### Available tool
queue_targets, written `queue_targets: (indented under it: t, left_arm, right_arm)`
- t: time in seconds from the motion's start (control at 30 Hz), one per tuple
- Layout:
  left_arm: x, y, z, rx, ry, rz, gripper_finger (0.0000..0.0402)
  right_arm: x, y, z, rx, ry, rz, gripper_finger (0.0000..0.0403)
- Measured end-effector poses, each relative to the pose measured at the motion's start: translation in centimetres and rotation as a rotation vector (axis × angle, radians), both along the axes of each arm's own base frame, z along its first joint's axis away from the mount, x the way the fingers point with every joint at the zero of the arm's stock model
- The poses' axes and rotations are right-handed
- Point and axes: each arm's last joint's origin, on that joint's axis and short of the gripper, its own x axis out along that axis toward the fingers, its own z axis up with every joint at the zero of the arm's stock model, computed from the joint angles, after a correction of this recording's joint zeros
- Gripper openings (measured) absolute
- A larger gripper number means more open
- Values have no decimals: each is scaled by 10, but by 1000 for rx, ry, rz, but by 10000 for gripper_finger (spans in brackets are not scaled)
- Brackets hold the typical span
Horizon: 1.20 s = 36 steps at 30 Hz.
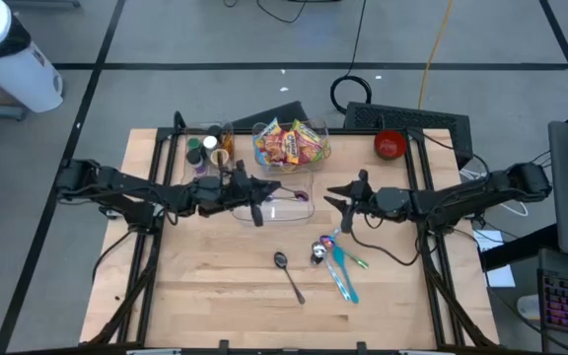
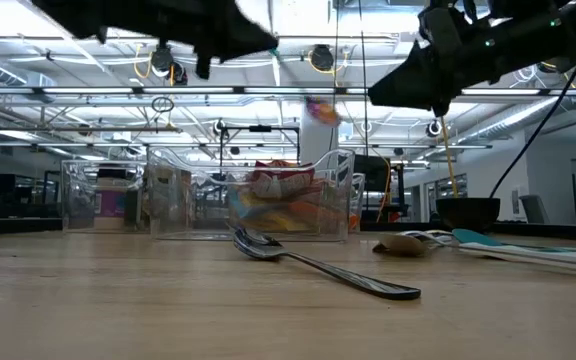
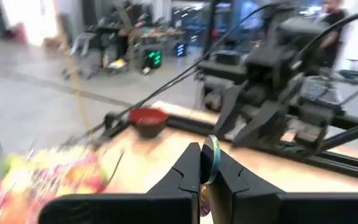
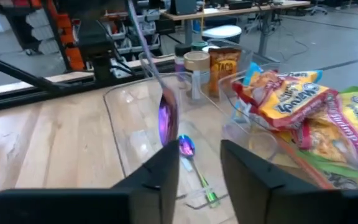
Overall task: Pick & Place Food Item
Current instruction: Put the right purple spoon into the bottom transparent bin
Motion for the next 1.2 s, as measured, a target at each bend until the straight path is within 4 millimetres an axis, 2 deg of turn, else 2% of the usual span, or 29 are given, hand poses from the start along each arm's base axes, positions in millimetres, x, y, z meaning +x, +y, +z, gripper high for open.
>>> queue_targets:
  t: [0.2, 0.3, 0.5, 0.83, 1.2]
  left_arm:
    - [-16, 11, -33, -224, -49, 130, 6]
    - [-22, 11, -53, -307, -14, 162, 7]
    - [-19, 9, -69, -402, 13, 145, 5]
    - [-14, 11, -87, -517, 39, 183, 42]
    - [-14, 12, -86, -480, 39, 178, 46]
  right_arm:
    - [-8, 0, 9, 17, -31, -1, 156]
    - [-8, 0, 10, 20, -34, -3, 161]
    - [-8, 0, 10, 20, -34, -2, 156]
    - [-8, 0, 10, 20, -39, -2, 150]
    - [-8, 0, 10, 20, -34, 1, 155]
